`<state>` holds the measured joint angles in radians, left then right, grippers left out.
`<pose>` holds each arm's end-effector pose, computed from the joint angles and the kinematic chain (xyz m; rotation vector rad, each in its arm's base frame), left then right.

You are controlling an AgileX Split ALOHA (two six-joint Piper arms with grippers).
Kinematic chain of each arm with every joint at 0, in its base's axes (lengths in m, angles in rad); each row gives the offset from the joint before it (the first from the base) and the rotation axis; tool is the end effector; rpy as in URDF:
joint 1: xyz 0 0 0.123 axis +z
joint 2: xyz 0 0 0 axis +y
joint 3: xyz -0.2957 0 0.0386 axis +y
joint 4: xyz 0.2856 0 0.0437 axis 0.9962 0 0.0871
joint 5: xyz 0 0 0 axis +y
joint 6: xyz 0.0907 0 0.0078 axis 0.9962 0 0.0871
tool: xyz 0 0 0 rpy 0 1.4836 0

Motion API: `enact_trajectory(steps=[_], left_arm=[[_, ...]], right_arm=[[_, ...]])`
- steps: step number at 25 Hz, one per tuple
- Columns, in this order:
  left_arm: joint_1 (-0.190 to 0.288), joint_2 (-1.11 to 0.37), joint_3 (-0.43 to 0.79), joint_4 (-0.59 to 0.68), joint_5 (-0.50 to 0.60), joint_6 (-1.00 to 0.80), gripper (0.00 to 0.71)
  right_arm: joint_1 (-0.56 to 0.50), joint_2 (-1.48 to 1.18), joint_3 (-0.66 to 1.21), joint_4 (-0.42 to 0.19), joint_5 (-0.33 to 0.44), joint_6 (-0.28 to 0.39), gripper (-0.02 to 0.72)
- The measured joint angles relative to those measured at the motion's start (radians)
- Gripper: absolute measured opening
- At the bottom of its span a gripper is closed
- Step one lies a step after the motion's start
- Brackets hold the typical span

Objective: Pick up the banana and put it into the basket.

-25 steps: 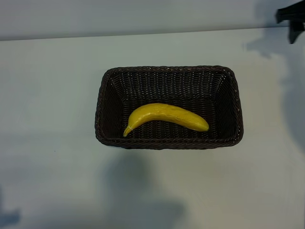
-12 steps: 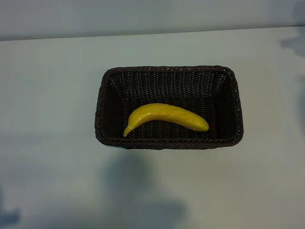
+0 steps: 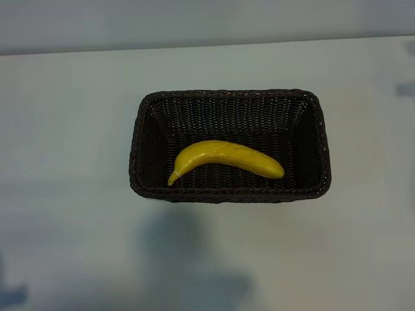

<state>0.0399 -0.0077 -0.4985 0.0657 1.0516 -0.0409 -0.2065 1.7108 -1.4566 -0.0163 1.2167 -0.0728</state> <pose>0.0139 0.0058 0.2958 -0.0848 2.0264 0.0778 0.3753 -0.0800 0.2914 0.1914 2.9517 -0.0618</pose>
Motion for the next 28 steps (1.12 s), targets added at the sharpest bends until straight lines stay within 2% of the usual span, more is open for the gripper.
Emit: enact_trajectory(steps=[5, 17, 28], left_arm=[[0.000, 0.000, 0.000, 0.000, 0.000, 0.000, 0.540], [0.000, 0.000, 0.000, 0.000, 0.000, 0.003, 0.540], [0.000, 0.000, 0.000, 0.000, 0.000, 0.003, 0.540]], right_arm=[[0.000, -0.205, 0.157, 0.032, 0.002, -0.044, 0.584], [0.000, -0.627, 0.387, 0.061, 0.006, -0.045, 0.584], [0.000, -0.949, 0.709, 0.063, -0.007, -0.046, 0.584]])
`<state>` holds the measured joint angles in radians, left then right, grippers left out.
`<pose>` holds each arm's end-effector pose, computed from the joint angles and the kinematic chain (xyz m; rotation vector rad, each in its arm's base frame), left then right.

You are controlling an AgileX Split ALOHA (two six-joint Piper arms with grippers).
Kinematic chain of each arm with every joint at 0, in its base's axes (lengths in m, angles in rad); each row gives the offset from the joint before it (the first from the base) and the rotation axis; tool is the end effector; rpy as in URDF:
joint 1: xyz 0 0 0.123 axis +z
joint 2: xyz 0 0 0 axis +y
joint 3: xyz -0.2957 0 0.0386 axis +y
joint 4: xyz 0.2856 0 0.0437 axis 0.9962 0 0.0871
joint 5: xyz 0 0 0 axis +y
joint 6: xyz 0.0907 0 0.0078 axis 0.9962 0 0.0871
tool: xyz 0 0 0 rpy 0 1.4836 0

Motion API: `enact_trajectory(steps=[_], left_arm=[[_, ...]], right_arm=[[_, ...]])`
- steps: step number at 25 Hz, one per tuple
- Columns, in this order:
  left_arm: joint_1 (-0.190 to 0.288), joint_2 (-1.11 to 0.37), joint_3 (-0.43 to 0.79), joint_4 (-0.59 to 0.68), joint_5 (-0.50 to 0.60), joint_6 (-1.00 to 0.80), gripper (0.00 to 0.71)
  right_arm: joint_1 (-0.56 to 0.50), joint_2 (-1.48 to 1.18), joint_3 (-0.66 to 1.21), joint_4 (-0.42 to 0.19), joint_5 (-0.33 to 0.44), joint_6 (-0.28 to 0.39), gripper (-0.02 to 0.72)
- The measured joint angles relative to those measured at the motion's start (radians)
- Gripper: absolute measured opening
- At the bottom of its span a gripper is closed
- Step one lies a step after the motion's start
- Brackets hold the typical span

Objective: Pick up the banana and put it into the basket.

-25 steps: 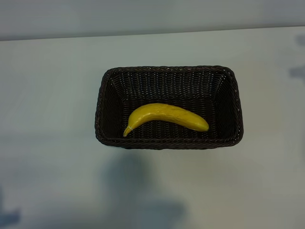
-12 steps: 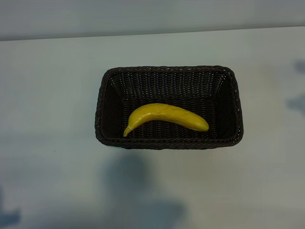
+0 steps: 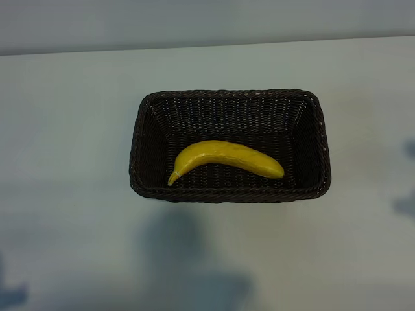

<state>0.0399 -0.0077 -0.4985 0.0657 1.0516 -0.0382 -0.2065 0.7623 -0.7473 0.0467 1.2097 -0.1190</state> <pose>0.0139 0.0058 0.2958 -0.0821 2.0265 0.0795 0.1350 -0.0242 0.3120 0.1277 2.7034 -0.0333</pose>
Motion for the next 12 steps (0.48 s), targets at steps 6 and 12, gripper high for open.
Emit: enact_trajectory(steps=[6, 12], left_arm=[[0.000, 0.000, 0.000, 0.000, 0.000, 0.000, 0.540], [0.000, 0.000, 0.000, 0.000, 0.000, 0.000, 0.540]], right_arm=[[0.000, -0.060, 0.169, 0.001, -0.029, 0.003, 0.584], [0.000, -0.133, 0.235, 0.001, -0.079, 0.044, 0.584]])
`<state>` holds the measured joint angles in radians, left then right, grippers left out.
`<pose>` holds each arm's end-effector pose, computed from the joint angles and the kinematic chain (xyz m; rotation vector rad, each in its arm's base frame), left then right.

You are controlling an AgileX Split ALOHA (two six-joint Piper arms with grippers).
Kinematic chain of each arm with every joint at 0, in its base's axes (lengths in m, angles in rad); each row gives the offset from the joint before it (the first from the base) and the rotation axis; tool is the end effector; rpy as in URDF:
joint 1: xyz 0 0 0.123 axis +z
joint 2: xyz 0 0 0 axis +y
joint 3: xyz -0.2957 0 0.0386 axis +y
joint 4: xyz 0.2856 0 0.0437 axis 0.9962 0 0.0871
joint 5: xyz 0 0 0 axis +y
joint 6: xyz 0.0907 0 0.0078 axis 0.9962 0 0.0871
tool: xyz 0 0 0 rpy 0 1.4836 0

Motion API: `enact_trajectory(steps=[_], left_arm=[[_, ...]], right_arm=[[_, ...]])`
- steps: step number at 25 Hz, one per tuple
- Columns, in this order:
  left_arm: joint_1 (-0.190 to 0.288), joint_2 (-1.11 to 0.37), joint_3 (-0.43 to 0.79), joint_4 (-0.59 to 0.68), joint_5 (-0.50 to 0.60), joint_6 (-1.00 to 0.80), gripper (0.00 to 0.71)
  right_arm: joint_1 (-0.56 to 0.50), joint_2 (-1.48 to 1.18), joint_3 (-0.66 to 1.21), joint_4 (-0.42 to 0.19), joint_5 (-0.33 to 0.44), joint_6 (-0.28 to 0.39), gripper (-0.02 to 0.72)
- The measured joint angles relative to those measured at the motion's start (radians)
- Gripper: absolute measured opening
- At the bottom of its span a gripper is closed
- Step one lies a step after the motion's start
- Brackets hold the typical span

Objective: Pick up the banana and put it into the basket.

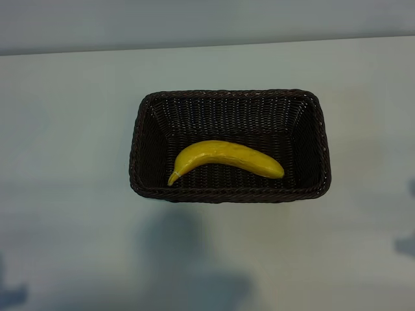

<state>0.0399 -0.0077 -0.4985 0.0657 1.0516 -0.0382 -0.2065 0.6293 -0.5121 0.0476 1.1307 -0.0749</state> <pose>0.0139 0.0058 0.2958 -0.0821 2.0265 0.0795 0.1071 -0.0184 0.2548 0.1949 2.7221 -0.0157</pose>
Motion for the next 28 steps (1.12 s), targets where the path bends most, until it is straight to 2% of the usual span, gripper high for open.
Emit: enact_trajectory(steps=[7, 18, 28], left_arm=[[0.000, 0.000, 0.000, 0.000, 0.000, -0.001, 0.540], [0.000, 0.000, 0.000, 0.000, 0.000, -0.002, 0.540], [0.000, 0.000, 0.000, 0.000, 0.000, -0.002, 0.540]], right_arm=[[0.000, -0.160, 0.004, -0.001, -0.042, 0.004, 0.584], [0.000, -0.486, 0.005, -0.004, -0.044, 0.007, 0.584], [0.000, -0.637, 0.005, -0.004, -0.047, 0.007, 0.584]])
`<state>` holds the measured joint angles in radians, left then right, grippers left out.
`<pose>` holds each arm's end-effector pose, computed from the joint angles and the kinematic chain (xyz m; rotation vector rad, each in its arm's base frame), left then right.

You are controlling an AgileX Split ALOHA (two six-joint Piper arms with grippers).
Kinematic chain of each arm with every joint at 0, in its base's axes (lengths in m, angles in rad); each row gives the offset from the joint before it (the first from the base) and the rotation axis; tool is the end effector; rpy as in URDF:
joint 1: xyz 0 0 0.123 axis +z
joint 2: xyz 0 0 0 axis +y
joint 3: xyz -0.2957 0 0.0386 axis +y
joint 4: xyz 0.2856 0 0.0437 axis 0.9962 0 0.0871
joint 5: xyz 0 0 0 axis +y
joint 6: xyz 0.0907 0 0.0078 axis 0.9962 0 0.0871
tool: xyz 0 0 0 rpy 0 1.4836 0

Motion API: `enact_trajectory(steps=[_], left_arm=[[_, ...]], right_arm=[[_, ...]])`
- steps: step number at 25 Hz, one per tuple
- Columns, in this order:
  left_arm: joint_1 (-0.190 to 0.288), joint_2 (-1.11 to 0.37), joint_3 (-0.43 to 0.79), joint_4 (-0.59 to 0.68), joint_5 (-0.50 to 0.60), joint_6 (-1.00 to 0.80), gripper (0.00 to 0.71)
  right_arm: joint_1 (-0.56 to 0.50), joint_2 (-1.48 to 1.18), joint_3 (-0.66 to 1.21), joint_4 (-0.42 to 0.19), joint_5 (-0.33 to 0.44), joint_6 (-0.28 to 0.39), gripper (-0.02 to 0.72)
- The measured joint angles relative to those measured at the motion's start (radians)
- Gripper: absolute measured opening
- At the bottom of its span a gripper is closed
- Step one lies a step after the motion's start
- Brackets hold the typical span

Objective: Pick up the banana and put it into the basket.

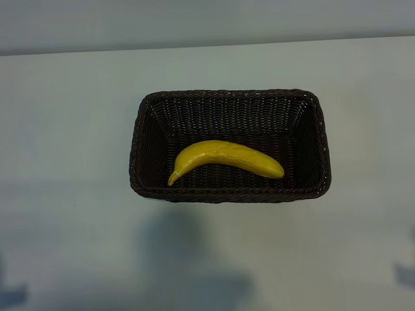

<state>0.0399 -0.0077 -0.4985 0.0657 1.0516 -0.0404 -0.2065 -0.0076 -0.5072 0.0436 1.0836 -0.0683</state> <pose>0.0139 0.0058 0.2958 -0.0843 2.0264 0.0781 0.0121 0.0010 0.2958 0.1388 2.0490 -0.1186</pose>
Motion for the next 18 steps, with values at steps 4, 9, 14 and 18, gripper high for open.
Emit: enact_trajectory(steps=[4, 9, 14, 18], left_arm=[[0.000, 0.000, 0.000, 0.000, 0.000, 0.000, 0.540], [0.000, 0.000, 0.000, 0.000, 0.000, 0.000, 0.540], [0.000, 0.000, 0.000, 0.000, 0.000, 0.000, 0.540], [0.000, 0.000, 0.000, 0.000, 0.000, 0.000, 0.540]], right_arm=[[0.000, 0.000, 0.001, 0.000, 0.000, 0.000, 0.584], [0.000, 0.000, 0.001, 0.000, 0.000, 0.000, 0.584], [0.002, 0.000, 0.001, -0.001, 0.000, 0.001, 0.584], [0.049, 0.000, 0.001, -0.002, -0.001, 0.001, 0.584]])
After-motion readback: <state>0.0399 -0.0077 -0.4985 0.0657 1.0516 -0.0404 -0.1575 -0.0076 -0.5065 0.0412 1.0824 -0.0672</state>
